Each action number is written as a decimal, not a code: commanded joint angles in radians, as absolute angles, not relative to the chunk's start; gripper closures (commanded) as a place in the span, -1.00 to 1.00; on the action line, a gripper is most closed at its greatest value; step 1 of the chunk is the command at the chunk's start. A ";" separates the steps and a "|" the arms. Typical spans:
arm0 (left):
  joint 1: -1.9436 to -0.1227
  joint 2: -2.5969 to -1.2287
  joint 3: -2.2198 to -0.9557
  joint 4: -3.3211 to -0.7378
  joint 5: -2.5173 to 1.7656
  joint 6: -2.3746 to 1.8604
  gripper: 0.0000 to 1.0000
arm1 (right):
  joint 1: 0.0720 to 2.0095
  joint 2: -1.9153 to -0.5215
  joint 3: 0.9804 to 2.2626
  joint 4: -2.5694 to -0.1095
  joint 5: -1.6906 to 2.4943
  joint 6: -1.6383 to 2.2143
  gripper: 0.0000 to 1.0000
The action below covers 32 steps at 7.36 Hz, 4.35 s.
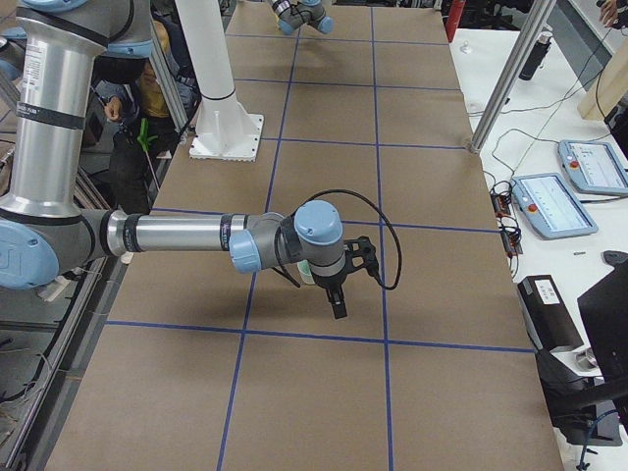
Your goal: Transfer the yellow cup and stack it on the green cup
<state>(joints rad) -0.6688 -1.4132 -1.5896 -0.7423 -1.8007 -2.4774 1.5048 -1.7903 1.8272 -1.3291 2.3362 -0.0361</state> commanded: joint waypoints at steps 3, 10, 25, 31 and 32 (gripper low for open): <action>-0.667 -1.420 -1.571 -0.741 -1.924 -2.523 -1.00 | 1.505 -1.790 1.827 -1.302 2.339 -0.037 -1.00; -0.669 -1.454 -1.539 -0.860 -1.940 -2.575 -1.00 | 1.505 -1.792 1.827 -1.301 2.339 -0.040 -1.00; -0.657 -1.382 -1.328 -1.054 -2.033 -2.617 -1.00 | 1.503 -1.786 1.801 -1.232 2.347 -0.038 -1.00; -0.658 -1.370 -1.367 -1.048 -1.943 -2.468 0.61 | 1.503 -1.783 1.799 -1.235 2.349 -0.029 -1.00; -0.663 -1.343 -1.403 -1.048 -1.895 -2.438 0.61 | 1.502 -1.781 1.799 -1.235 2.349 -0.028 -1.00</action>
<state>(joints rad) -0.6575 -1.3654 -1.3681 -1.0484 -1.9509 -2.4762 1.5028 -1.7826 1.8001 -1.2343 2.3485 -0.0296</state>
